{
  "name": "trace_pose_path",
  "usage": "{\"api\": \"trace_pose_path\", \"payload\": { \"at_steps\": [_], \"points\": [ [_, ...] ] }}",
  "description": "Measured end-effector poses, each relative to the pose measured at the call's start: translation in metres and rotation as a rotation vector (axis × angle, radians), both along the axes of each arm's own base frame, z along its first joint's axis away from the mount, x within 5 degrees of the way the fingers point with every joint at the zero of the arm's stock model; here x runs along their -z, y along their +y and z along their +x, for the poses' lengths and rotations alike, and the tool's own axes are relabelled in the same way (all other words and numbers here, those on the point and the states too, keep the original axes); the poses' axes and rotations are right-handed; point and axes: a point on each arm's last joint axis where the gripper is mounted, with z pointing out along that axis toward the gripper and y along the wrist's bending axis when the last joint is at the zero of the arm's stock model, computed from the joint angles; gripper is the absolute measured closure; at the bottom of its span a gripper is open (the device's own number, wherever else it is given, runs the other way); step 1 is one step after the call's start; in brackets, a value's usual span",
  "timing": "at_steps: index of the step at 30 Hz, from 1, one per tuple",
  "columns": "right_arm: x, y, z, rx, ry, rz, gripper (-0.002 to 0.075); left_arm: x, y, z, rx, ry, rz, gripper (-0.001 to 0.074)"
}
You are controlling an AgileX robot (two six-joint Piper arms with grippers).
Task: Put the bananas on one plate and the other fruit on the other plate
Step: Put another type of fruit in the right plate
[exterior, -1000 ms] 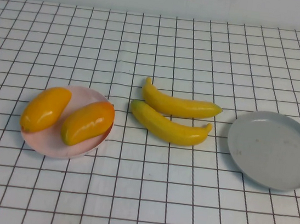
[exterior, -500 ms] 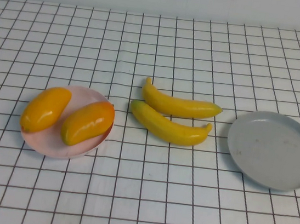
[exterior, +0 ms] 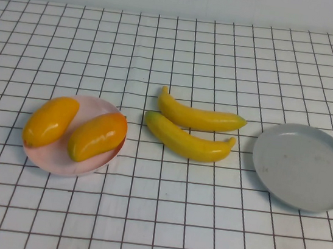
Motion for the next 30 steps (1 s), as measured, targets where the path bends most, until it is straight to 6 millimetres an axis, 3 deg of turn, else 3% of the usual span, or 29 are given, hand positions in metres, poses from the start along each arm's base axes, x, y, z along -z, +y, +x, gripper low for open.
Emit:
{"api": "trace_pose_path", "payload": {
  "at_steps": [7, 13, 17, 19, 25, 28, 30],
  "points": [
    [-0.001, 0.000, 0.000, -0.003, -0.003, 0.053, 0.0742, 0.000, 0.000, 0.000, 0.001, 0.000, 0.001, 0.0738],
    [0.000, 0.009, -0.003, -0.115, -0.010, -0.177, 0.0742, 0.000, 0.000, 0.000, 0.001, 0.000, 0.002, 0.0738],
    [-0.023, 0.016, 0.000, -0.213, 0.039, -0.317, 0.0742, 0.000, 0.000, 0.000, 0.001, 0.000, 0.003, 0.0738],
    [-0.044, 0.017, 0.004, -0.259, 0.066, -0.437, 0.0742, 0.000, 0.000, 0.000, 0.001, 0.000, 0.003, 0.0738],
    [-0.102, 0.016, 0.051, -0.474, 0.232, -0.889, 0.0741, 0.000, 0.000, 0.000, 0.001, 0.000, 0.003, 0.0738],
    [-0.115, 0.018, 0.083, -0.672, 0.292, -1.041, 0.0710, 0.000, 0.000, 0.000, 0.001, 0.000, 0.002, 0.0738],
    [-0.121, 0.019, 0.103, -0.794, 0.318, -1.088, 0.0645, 0.000, 0.000, 0.000, 0.001, 0.000, 0.002, 0.0738]
  ]
}}
